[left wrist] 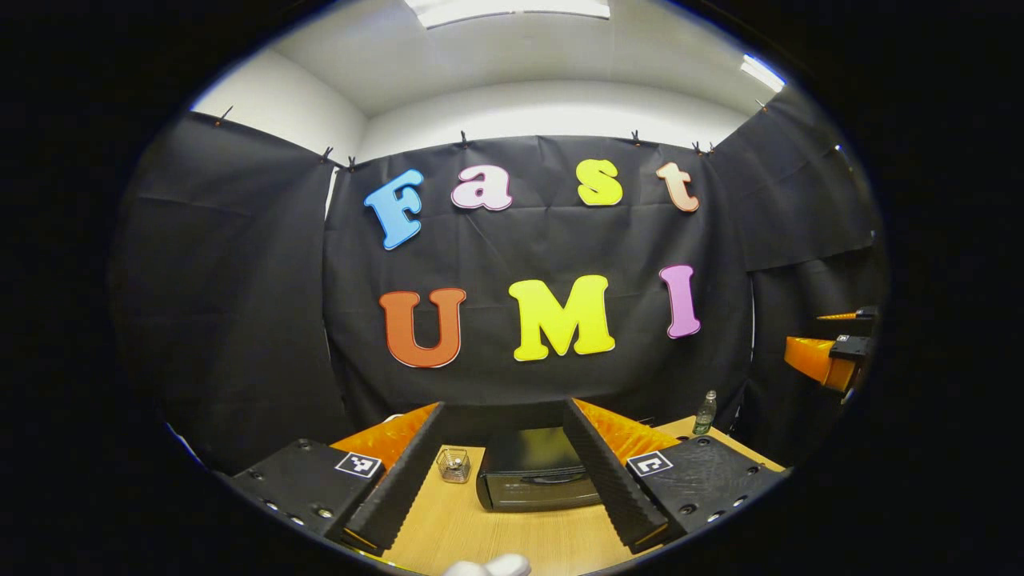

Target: Open the electric oven with the left hand, put the food in, and close the electric oven.

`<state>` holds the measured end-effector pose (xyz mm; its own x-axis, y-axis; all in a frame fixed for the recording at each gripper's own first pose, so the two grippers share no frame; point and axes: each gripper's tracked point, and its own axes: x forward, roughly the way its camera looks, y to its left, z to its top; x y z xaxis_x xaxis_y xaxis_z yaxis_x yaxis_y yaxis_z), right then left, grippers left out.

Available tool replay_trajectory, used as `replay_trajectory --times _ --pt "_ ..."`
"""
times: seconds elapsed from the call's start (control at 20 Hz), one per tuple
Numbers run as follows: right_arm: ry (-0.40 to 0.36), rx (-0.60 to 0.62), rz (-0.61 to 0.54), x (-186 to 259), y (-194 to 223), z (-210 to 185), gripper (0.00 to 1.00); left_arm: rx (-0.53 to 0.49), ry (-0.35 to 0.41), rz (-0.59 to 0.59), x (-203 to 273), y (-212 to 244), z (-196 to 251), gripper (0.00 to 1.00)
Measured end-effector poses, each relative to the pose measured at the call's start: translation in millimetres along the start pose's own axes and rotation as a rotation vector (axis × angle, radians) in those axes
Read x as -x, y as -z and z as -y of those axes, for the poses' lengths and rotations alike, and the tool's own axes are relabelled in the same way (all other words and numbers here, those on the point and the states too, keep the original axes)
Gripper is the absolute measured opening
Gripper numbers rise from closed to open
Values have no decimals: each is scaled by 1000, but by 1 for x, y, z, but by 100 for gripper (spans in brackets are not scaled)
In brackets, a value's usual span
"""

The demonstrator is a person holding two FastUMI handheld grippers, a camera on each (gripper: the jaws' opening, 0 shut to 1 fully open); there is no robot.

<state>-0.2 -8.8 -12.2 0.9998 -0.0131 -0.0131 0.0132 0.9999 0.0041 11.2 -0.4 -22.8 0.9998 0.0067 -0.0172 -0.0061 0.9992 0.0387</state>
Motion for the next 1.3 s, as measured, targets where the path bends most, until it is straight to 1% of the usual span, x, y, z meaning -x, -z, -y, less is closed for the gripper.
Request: replay_trajectory --times 0.15,0.2,0.25,0.35,0.45,0.7,0.8,0.9,0.95,1.0,1.1,1.15,1.3 --pt "7 -10 3 -2 7 8 98 12 22 -22 -7 20 14 95" --pt "8 -12 1 -1 8 12 100 15 29 -40 -10 31 19 95" --pt "11 -13 2 0 10 15 98 18 37 -52 -14 40 24 95" --pt "25 -4 3 1 14 25 98 38 55 -76 -24 60 34 95" --pt "41 16 -7 3 19 36 100 55 73 -106 -36 86 46 95" --pt "80 44 -51 4 34 58 100 89 112 -187 -72 151 77 96" --pt "98 49 -76 2 41 65 100 75 111 -218 -90 177 84 96" --pt "117 59 -96 0 47 72 100 61 111 -226 -110 194 89 96" --pt "128 64 -106 0 49 75 98 63 113 -238 -121 202 92 96" --pt "138 65 -117 -1 52 79 100 65 109 -247 -130 210 93 96" --pt "154 61 -133 -2 56 82 100 55 94 -264 -150 224 92 96" --pt "159 61 -142 -4 60 83 98 48 87 -280 -158 232 90 96" --pt "169 68 -166 -7 66 85 100 38 85 -331 -172 258 90 96"
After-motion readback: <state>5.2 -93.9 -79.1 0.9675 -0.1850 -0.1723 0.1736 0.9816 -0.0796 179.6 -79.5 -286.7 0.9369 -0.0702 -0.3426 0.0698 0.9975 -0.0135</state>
